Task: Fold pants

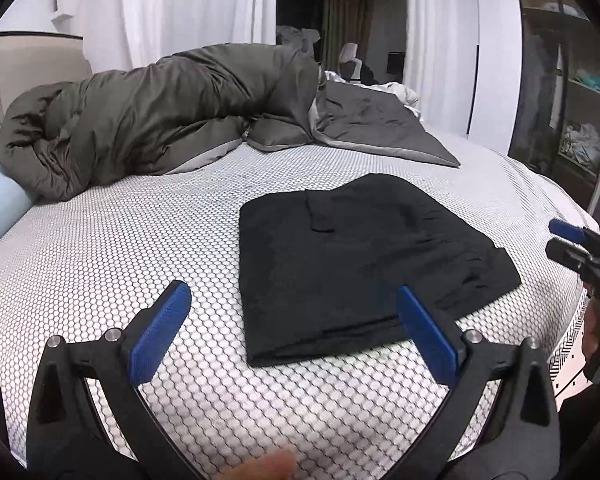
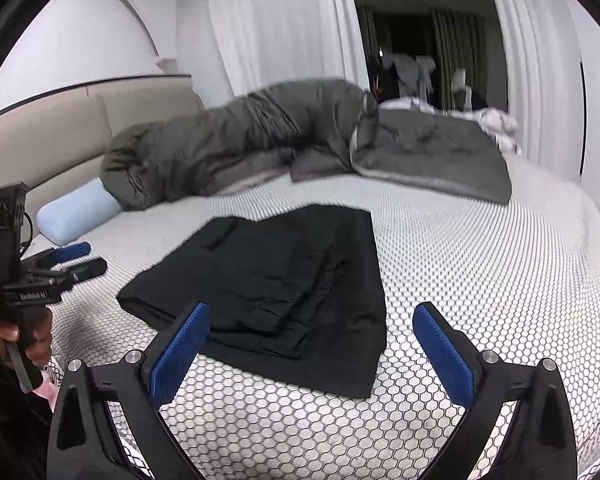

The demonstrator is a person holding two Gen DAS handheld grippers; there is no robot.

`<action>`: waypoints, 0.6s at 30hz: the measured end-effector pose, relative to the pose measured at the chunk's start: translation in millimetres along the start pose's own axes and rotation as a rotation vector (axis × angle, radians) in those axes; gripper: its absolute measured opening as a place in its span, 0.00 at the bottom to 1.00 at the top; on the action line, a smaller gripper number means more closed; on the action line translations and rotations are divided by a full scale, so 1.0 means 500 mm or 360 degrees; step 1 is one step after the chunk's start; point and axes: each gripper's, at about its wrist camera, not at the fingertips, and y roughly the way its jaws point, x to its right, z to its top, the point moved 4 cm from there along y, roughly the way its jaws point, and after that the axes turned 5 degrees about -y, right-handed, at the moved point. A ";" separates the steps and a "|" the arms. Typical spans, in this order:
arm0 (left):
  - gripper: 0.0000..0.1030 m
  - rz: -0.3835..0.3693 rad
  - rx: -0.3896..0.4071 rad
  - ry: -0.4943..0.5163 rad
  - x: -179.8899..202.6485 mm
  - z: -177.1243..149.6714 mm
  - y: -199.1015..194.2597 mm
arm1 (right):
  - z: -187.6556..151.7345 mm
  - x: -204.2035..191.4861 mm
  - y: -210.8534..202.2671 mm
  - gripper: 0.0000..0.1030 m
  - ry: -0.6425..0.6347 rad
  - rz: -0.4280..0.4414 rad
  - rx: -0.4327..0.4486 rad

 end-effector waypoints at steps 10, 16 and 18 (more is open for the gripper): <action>0.99 0.0001 0.0065 -0.0030 0.028 -0.039 -0.039 | -0.015 -0.052 -0.038 1.00 -0.0111 0.0015 0.0108; 0.99 -0.0020 0.0083 -0.0066 0.026 -0.040 -0.053 | -0.016 -0.073 -0.020 1.00 -0.0145 0.0027 0.0098; 0.99 -0.0023 0.0083 -0.0065 0.024 -0.039 -0.051 | -0.020 -0.079 -0.012 1.00 -0.0167 0.0026 0.0083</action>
